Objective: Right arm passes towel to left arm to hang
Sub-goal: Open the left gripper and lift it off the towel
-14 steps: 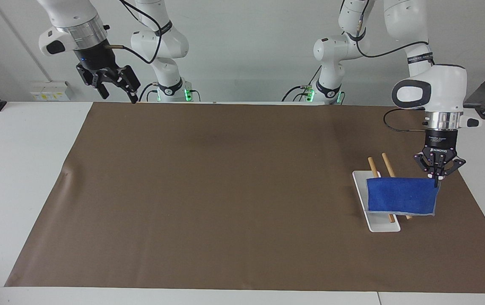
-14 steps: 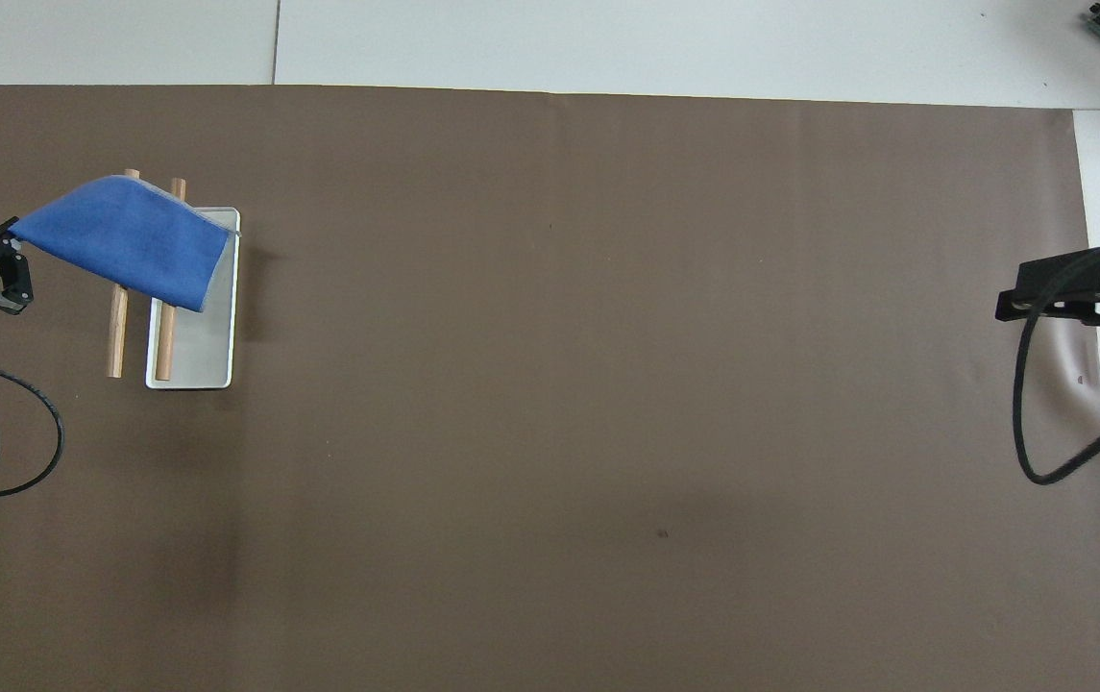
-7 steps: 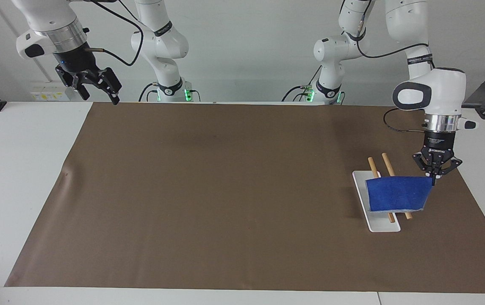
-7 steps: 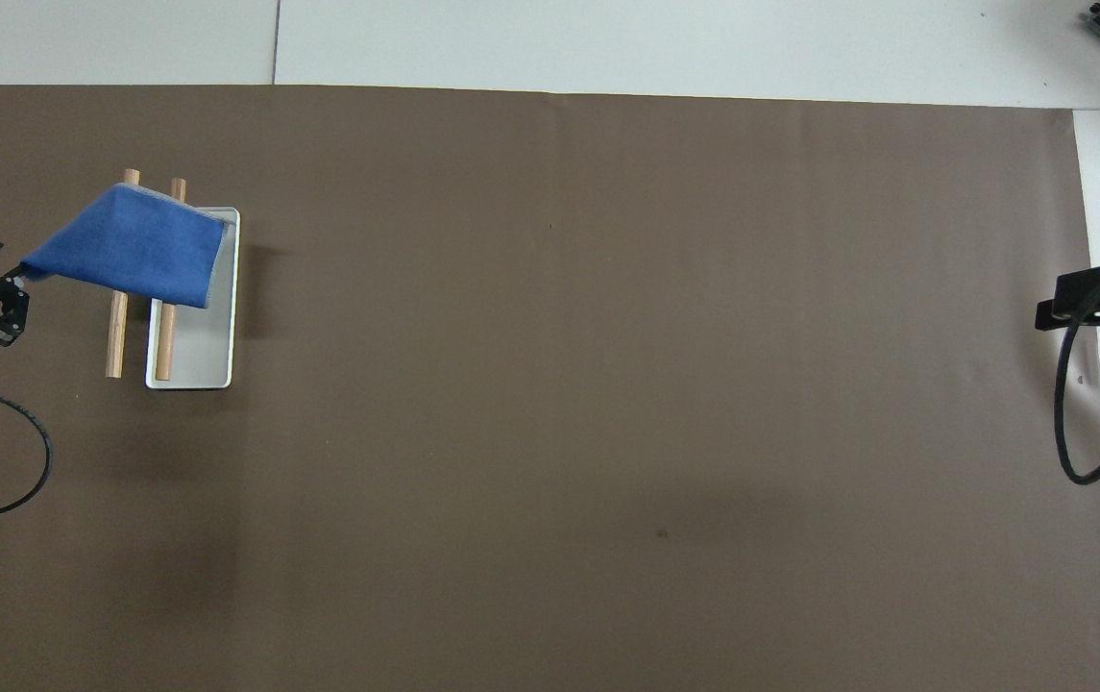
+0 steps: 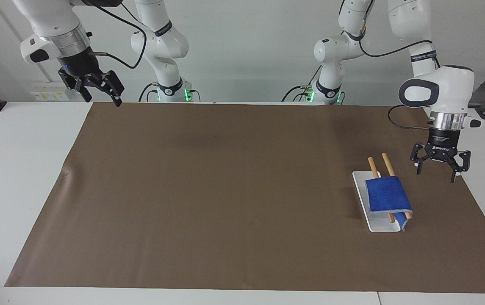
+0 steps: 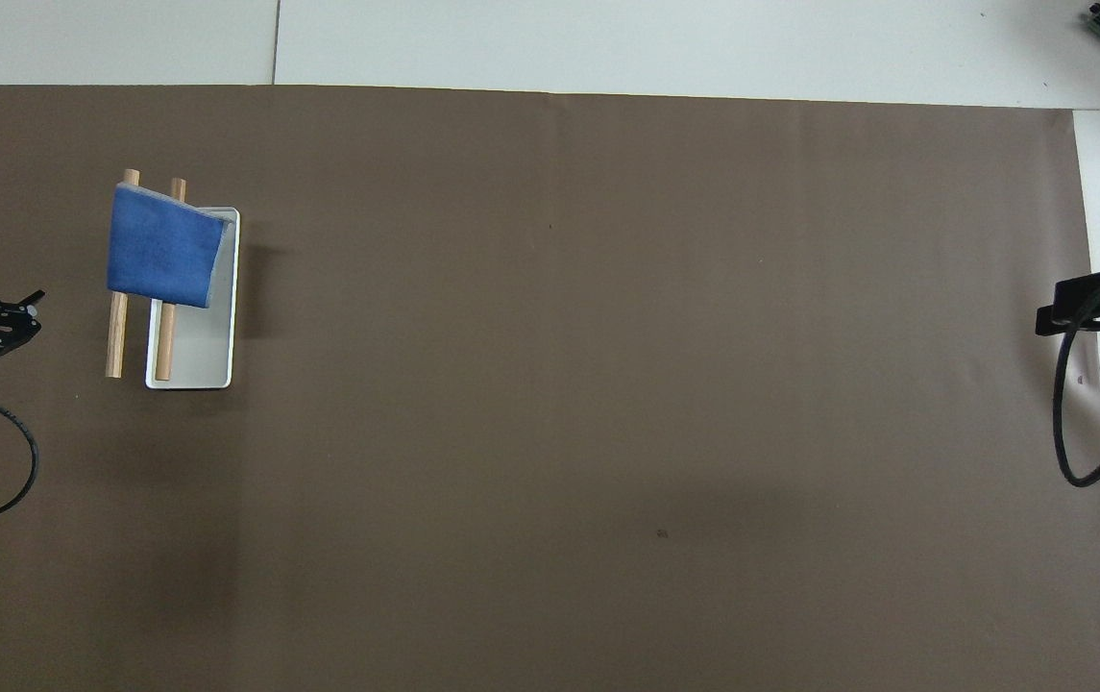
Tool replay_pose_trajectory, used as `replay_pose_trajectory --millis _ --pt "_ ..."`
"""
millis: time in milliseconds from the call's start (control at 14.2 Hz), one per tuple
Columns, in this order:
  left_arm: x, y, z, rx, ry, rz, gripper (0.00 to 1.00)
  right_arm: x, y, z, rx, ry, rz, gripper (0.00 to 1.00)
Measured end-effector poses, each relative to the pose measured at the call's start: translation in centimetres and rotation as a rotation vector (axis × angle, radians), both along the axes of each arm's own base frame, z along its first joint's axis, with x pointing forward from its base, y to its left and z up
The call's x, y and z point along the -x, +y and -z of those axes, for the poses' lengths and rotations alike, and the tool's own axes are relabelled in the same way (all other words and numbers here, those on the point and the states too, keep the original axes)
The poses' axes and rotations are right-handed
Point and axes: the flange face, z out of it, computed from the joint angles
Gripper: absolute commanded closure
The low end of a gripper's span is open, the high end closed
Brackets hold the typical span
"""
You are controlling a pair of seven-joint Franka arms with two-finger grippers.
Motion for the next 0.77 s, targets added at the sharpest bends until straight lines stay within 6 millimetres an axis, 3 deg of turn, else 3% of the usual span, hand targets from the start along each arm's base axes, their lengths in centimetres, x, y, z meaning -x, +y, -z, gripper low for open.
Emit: replay_pose_trajectory --millis 211,352,634,775 --pt "0.0 -3.1 -3.1 -0.031 -0.029 0.105 0.0 0.1 -1.5 0.3 -0.003 0.005 -0.003 0.0" --pt "-0.3 -6.7 -5.6 -0.075 -0.051 0.206 0.0 0.2 -0.9 0.9 -0.005 0.019 -0.014 0.0" --pt "-1.4 -16.5 -9.5 -0.231 -0.08 0.478 0.0 0.5 0.0 1.2 -0.004 0.031 -0.03 0.0" --pt "-1.2 -20.9 -10.4 -0.372 -0.089 0.627 0.0 0.5 0.8 1.1 0.051 0.032 -0.053 0.0"
